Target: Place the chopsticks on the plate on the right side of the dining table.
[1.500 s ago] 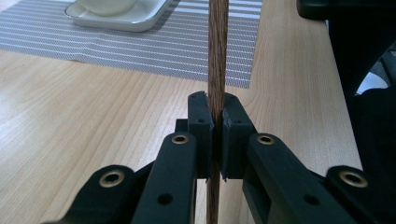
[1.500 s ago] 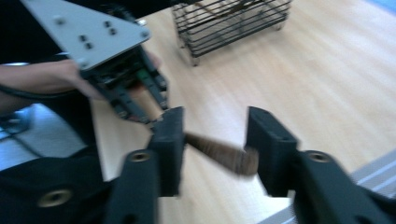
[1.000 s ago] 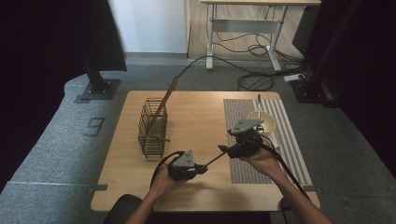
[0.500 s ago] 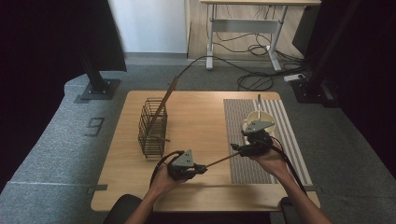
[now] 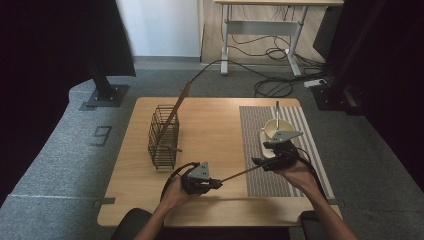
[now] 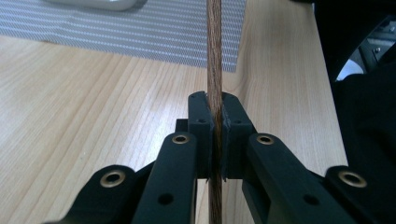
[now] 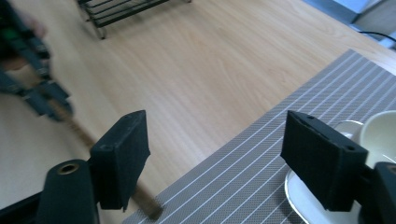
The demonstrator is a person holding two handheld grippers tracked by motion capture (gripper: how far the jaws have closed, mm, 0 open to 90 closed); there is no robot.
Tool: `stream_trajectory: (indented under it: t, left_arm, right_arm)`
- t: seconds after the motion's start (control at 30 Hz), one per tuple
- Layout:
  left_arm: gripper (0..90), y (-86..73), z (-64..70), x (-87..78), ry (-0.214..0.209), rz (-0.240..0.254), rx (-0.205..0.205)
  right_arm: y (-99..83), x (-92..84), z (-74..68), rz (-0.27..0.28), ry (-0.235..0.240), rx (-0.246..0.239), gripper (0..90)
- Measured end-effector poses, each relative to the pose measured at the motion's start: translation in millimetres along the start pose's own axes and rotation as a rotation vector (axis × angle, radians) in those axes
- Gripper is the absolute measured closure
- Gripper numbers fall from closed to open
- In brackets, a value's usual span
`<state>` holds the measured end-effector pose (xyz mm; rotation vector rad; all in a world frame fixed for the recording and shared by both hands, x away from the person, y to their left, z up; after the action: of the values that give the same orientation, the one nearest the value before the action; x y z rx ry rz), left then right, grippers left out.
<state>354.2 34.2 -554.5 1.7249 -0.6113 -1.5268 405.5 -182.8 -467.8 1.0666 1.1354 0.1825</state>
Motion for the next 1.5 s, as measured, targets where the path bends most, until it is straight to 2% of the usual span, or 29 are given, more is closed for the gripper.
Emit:
stream_trajectory:
  t: [0.13, 0.47, 0.87, 1.1, 1.27, 1.43, 1.5]
  left_arm:
    - [85.3, -1.4, 0.9, 2.1, -0.01, -0.023, -0.002]
    - [85.2, -3.9, 6.9, 7.5, -0.047, -0.086, 0.022]
    - [85.2, -5.2, 12.8, 13.1, -0.079, -0.125, 0.042]
    - [85.1, -5.7, 13.5, 14.1, -0.08, -0.132, 0.047]
    - [82.8, -6.4, 11.1, 14.7, -0.053, -0.129, 0.05]
    - [72.6, -3.7, 6.0, 12.2, -0.009, -0.092, 0.025]
    - [64.7, -2.0, 3.7, 10.6, 0.021, -0.071, 0.013]
  right_arm:
    - [-5.2, -1.4, -11.6, -0.041, 0.053, -0.042, 21.6]
    - [-23.6, 18.3, -41.8, -0.176, 0.147, -0.216, 38.7]
    - [-36.9, 31.2, -62.7, -0.27, 0.219, -0.325, 59.5]
    - [-40.8, 33.3, -66.9, -0.3, 0.246, -0.351, 70.2]
    - [-43.4, 32.5, -69.2, -0.318, 0.276, -0.36, 75.6]
    - [-43.0, 28.5, -76.1, -0.308, 0.349, -0.359, 82.8]
    - [-41.7, 27.2, -75.6, -0.3, 0.343, -0.353, 82.9]
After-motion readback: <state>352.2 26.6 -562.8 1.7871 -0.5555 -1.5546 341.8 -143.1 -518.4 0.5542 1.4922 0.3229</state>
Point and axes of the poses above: each handheld gripper's, and its own axes: x roughly forward along the jaws, y roughly out of its top, z roughly to its right, the point moved 7 cm from there along x, roughly forward along the jaws, and after that the axes turned 2 degrees about y, right-handed, at the moved point
